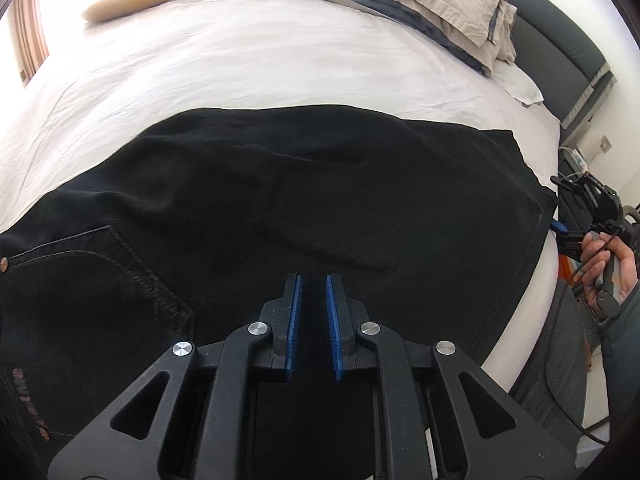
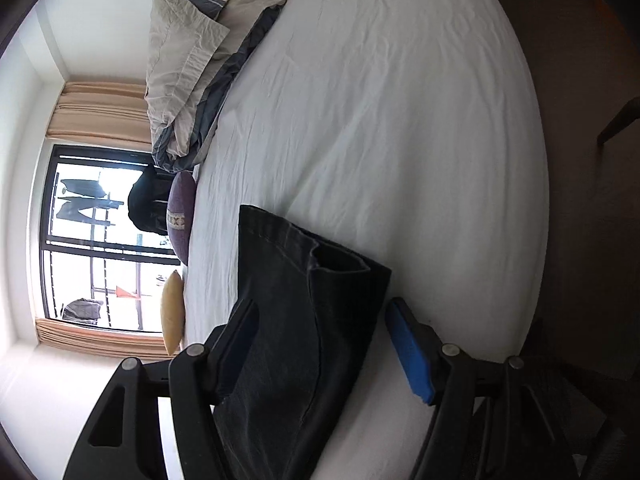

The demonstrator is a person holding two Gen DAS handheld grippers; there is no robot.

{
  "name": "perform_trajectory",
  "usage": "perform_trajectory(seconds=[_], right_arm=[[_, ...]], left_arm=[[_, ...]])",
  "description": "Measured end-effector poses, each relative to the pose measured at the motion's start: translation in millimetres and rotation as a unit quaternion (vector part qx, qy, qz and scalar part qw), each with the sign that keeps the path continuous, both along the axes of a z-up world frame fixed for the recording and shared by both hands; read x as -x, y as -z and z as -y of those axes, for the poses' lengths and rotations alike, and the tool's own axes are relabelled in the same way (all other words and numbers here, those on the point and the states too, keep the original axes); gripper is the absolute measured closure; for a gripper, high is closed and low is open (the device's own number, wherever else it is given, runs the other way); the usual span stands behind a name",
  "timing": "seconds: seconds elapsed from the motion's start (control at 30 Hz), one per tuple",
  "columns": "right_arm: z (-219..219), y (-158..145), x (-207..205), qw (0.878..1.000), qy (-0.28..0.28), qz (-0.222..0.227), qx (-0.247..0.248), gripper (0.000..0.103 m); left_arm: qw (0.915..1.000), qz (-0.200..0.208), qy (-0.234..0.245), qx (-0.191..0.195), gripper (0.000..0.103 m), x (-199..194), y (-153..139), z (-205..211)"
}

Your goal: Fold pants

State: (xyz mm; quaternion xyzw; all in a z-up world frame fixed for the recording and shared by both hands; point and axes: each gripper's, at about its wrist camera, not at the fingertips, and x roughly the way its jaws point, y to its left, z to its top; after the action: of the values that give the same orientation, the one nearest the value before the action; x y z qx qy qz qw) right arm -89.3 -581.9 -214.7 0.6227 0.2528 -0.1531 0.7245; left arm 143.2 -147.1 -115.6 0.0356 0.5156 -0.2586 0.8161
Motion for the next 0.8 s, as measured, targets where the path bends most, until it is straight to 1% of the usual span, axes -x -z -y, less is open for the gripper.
perform_trajectory(seconds=[0.03,0.1,0.17,0.23,0.27,0.3,0.33,0.4,0.47,0.53,0.6,0.7,0.73,0.8], right_arm=[[1.5,2.0,-2.9,1.0,0.001,0.006,-0.007,0.033],[4.8,5.8,-8.0,1.0,0.008,0.012,-0.016,0.033],[5.7,5.9,-9.4,1.0,0.011,0.02,-0.016,0.033],[4.5,4.1,-10.8,1.0,0.006,0.017,-0.007,0.039],[3.9,4.5,-13.6,1.0,0.0,0.02,-0.009,0.055],[3.5,8.1,-14.9,1.0,-0.011,0.021,-0.02,0.074],[1.5,11.0,-19.3,0.999,-0.018,0.02,-0.028,0.079],[-2.4,11.8,-23.3,1.0,-0.021,0.015,-0.017,0.085],[-3.5,13.0,-24.7,1.0,-0.015,0.022,-0.017,0.087],[-2.3,15.5,-23.3,0.999,-0.009,0.025,-0.021,0.091],[-2.0,17.5,-21.7,0.999,-0.006,0.026,-0.021,0.094],[-4.1,18.7,-19.0,1.0,-0.006,0.026,-0.014,0.094],[-4.2,19.0,-18.9,1.0,-0.006,0.026,-0.014,0.094],[-4.0,18.3,-19.4,1.0,-0.008,0.023,-0.01,0.095]], left_arm=[[0.9999,-0.012,0.004,-0.003,0.091,-5.6,7.3,8.1],[0.9998,-0.02,0.0,-0.01,0.091,-10.0,15.5,11.8],[0.9996,-0.027,-0.006,-0.006,0.091,-15.6,17.5,15.5],[0.9993,-0.036,-0.009,-0.002,0.091,-20.0,20.1,18.7],[0.9991,-0.041,-0.011,0.001,0.091,-23.4,23.6,21.9],[0.9988,-0.047,-0.014,0.006,0.091,-25.3,25.1,21.5],[0.9983,-0.054,-0.02,0.013,0.091,-26.8,25.8,20.4],[0.9976,-0.061,-0.027,0.02,0.091,-29.0,23.3,20.9],[0.9986,-0.046,-0.019,0.02,0.091,-26.9,11.2,30.1],[0.9988,-0.028,0.001,0.039,0.091,-23.4,-4.4,40.4],[0.9979,-0.026,0.022,0.056,0.091,-26.5,-11.2,59.8],[0.9962,-0.036,0.051,0.061,0.091,-37.5,-1.2,96.1],[0.9956,-0.044,0.056,0.061,0.091,-41.8,4.9,106.1],[0.9921,-0.076,0.064,0.076,0.091,-52.7,18.4,123.9]])
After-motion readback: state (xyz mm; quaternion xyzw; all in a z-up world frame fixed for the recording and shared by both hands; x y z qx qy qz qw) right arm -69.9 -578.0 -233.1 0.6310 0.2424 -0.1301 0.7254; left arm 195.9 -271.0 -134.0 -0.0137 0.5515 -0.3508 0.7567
